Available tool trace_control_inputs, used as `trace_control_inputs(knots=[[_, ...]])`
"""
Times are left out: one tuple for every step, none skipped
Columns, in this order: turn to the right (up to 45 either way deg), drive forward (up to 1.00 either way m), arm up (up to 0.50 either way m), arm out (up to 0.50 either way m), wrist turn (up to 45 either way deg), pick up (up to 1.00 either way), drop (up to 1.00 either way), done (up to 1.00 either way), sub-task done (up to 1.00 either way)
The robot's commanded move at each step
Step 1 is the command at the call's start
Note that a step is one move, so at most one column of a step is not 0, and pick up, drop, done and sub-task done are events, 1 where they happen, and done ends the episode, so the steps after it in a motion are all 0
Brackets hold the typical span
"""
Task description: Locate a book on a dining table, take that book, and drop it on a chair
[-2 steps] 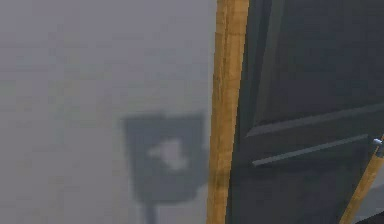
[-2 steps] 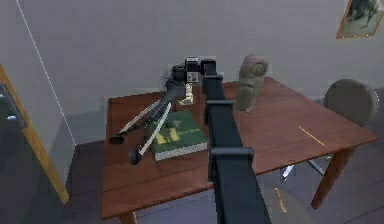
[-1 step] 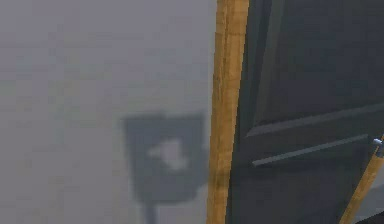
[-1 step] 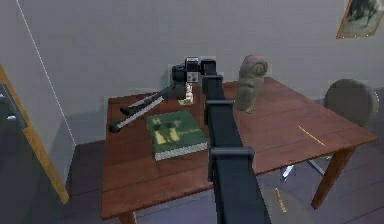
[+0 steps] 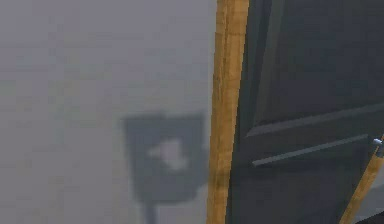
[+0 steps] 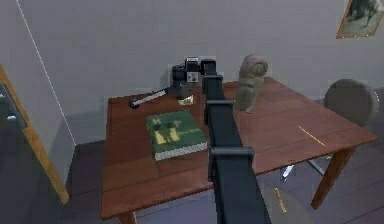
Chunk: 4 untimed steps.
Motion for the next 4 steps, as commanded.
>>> trace_control_inputs(knots=[[0.0, 0.0, -0.3, 0.0, 0.0, 0.0, 0.0, 0.0, 0.0], [0.0, 0.0, 0.0, 0.0, 0.0, 1.0, 0.0, 0.0, 0.0], [0.0, 0.0, 0.1, 0.0, 0.0, 0.0, 0.0, 0.0, 0.0], [0.0, 0.0, 0.24, 0.0, 0.0, 0.0, 0.0, 0.0, 0.0]])
